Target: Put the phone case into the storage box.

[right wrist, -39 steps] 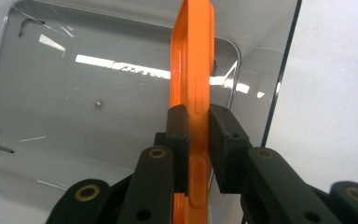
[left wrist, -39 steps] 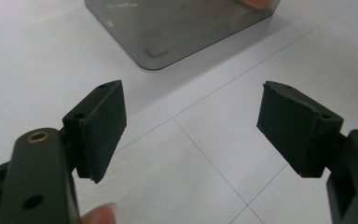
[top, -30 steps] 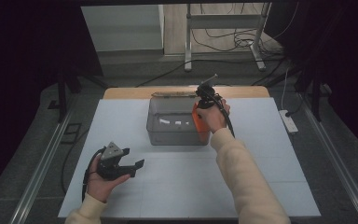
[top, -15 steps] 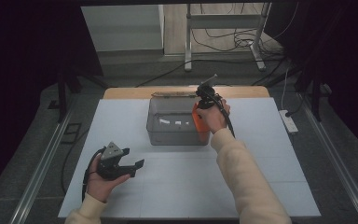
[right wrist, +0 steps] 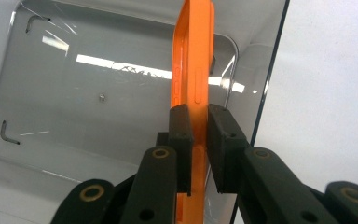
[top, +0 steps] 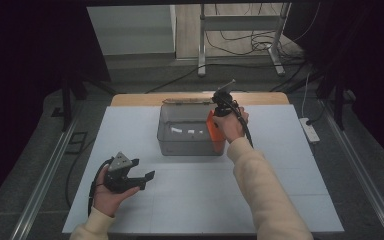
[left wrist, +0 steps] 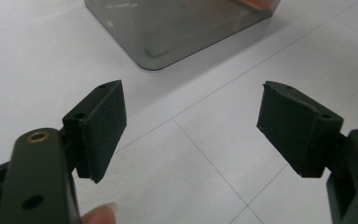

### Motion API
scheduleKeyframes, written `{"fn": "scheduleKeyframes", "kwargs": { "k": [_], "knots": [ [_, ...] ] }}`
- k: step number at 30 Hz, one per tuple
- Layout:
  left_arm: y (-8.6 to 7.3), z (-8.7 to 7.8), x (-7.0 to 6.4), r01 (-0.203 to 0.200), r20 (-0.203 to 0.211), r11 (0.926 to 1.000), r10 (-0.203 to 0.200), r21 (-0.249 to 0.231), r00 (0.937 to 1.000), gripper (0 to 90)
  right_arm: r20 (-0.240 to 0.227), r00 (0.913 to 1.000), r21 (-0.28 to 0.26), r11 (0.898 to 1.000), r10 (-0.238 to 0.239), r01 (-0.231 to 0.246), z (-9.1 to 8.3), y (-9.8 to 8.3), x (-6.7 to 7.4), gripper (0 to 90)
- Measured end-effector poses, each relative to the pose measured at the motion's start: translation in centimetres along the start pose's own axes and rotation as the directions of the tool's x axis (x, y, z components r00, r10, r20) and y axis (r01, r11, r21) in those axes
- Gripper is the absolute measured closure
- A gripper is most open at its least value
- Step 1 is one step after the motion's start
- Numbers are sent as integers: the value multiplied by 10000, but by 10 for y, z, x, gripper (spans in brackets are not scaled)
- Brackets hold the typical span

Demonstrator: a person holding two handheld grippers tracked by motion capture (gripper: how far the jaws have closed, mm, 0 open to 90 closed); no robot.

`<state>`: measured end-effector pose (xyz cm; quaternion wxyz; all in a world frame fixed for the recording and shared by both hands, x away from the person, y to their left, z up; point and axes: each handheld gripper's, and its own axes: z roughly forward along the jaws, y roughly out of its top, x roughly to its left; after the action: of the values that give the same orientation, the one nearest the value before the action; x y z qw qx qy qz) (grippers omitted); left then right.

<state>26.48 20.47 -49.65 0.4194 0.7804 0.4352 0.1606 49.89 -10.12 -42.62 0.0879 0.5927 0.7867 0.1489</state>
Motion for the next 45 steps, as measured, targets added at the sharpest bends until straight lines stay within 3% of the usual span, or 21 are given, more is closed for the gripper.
{"fn": "scheduleKeyframes", "kwargs": {
  "k": [20, 32, 45],
  "knots": [
    [3, 2, 1, -123, 178, 9999, 124, -66, 9998, 238, 447, 9990, 43, 10000, 87, -89, -3, -3, 6, 789],
    [4, 2, 0, -144, 159, 9999, 145, -45, 9998, 238, 345, 9991, -469, 9985, -252, 268, -16, -3, 4, 726],
    [3, 1, 1, -149, 148, 9999, 150, -69, 9998, 237, -221, 9975, -908, 9938, -669, 646, -27, -6, 2, 632]
  ]
}}
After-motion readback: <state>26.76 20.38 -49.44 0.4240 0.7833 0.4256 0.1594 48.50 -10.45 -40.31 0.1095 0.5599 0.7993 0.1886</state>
